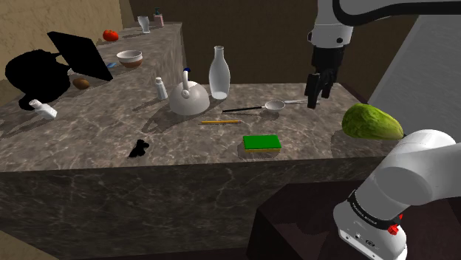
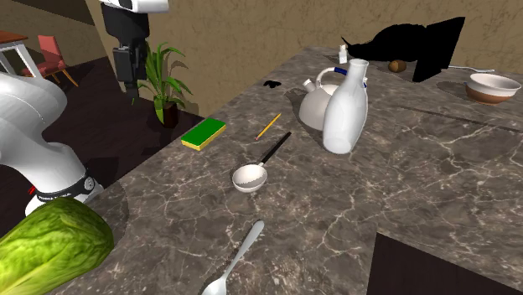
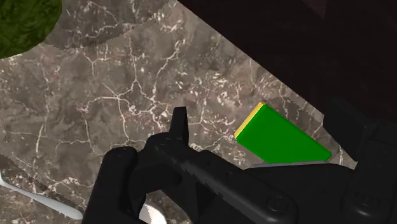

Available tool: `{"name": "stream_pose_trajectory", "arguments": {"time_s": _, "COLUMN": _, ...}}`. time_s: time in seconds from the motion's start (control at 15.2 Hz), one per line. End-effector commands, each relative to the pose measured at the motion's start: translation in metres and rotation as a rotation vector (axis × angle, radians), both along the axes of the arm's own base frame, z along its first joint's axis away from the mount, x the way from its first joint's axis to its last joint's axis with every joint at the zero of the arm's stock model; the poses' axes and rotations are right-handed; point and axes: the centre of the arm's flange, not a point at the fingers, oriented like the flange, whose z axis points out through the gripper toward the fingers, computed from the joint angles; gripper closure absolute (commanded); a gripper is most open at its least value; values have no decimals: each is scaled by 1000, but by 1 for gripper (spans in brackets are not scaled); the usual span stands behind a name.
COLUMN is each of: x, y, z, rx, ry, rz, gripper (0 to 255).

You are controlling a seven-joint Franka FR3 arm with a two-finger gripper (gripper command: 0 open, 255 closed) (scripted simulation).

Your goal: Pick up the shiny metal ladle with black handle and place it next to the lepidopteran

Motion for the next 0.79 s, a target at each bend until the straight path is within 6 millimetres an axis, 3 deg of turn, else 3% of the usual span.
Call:
{"name": "stream_pose_trajectory", "arguments": {"time_s": 0.0, "x": 0, "y": 0, "z": 0, "rx": 0, "ry": 0, "rz": 0, "gripper": 0}}
{"name": "stream_pose_trajectory", "arguments": {"time_s": 0.73, "x": 103, "y": -55, "z": -72, "rx": 87, "ry": -87, "rz": 342, "gripper": 0}}
